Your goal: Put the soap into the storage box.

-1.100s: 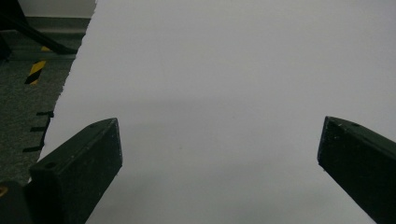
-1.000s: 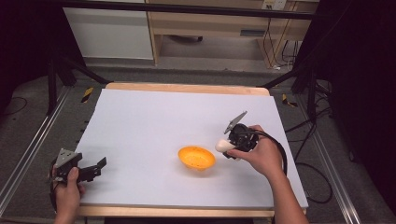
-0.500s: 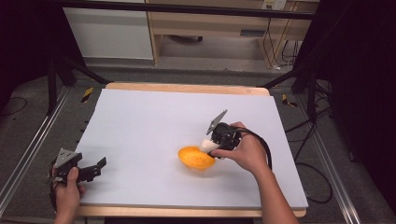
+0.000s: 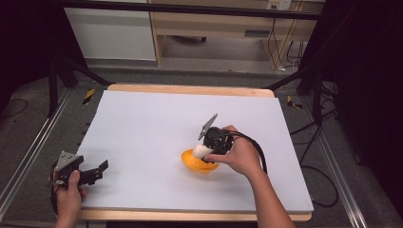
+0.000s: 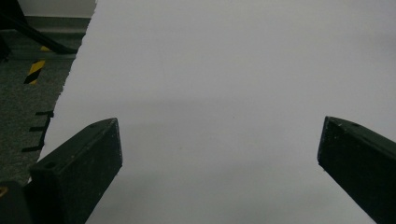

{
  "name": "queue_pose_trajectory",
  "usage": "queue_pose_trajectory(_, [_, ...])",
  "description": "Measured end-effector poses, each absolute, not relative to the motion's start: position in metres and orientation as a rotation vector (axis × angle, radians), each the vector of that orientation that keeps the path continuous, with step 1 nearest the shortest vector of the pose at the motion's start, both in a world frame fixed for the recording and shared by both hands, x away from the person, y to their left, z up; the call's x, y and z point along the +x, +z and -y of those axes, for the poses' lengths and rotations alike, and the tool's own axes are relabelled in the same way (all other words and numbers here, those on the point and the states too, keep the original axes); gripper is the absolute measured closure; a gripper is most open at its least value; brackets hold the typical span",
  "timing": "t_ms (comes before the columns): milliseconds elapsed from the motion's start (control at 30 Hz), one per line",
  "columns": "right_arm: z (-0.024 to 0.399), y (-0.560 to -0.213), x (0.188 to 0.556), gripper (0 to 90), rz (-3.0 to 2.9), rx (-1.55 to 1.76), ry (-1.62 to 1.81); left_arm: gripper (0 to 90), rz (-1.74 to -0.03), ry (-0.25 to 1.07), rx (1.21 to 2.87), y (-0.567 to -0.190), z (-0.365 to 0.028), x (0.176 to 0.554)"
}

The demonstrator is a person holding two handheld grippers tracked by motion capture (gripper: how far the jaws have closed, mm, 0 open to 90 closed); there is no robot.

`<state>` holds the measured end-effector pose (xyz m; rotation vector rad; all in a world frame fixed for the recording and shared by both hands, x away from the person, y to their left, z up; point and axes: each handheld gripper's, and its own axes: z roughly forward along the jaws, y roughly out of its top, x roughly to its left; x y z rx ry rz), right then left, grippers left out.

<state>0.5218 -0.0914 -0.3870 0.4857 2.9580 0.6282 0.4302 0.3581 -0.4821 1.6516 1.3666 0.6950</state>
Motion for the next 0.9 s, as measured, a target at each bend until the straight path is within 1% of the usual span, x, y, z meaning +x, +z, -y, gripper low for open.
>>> queue_pose_trajectory(300, [0.076,-0.393,0.521,49.4,-2.989,0.451,0.598,0.0,-1.368,0.691,1.649,-0.482,-0.358,0.430])
queue_pose_trajectory(733, [0.071,-0.396,0.520,49.0,-3.004,0.446,0.579,0.0,-1.369,0.690,1.648,-0.482,-0.358,0.430])
queue_pose_trajectory(833, [0.071,-0.397,0.520,47.8,-3.019,0.435,0.583,0.0,-1.369,0.691,1.650,-0.482,-0.359,0.430])
queue_pose_trajectory(900, [0.077,-0.391,0.521,42.6,-2.995,0.489,0.681,0.0,-1.369,0.692,1.650,-0.482,-0.359,0.430])
